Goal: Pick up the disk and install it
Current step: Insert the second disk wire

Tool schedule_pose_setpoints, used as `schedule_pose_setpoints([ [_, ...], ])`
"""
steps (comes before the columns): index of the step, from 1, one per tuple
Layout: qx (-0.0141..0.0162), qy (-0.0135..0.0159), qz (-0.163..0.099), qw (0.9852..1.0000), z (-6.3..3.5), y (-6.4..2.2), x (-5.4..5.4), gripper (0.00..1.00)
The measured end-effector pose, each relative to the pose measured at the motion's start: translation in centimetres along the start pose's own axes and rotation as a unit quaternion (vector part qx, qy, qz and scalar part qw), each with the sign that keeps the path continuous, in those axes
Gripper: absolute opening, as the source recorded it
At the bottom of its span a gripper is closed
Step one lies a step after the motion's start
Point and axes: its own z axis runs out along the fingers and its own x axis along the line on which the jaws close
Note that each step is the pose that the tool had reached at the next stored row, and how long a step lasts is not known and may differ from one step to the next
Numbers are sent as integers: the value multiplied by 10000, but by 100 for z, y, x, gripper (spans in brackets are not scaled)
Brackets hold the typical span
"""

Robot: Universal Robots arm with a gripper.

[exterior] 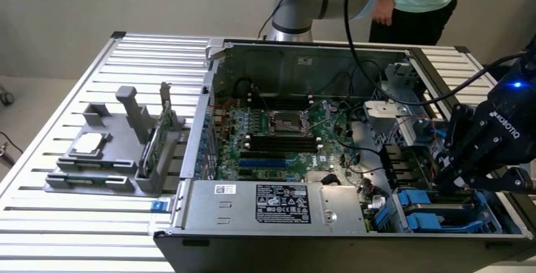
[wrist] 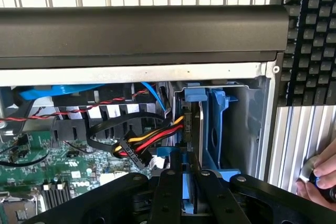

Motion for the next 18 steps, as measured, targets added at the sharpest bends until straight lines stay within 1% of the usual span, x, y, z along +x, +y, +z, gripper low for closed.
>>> schedule_pose_setpoints([
  [4, -4, 2, -43, 10000, 7, 1, -1, 16],
  [9, -6, 15, -82, 10000, 26, 5, -7, 16],
  [18, -11, 15, -145, 9999, 59, 11, -10, 16],
])
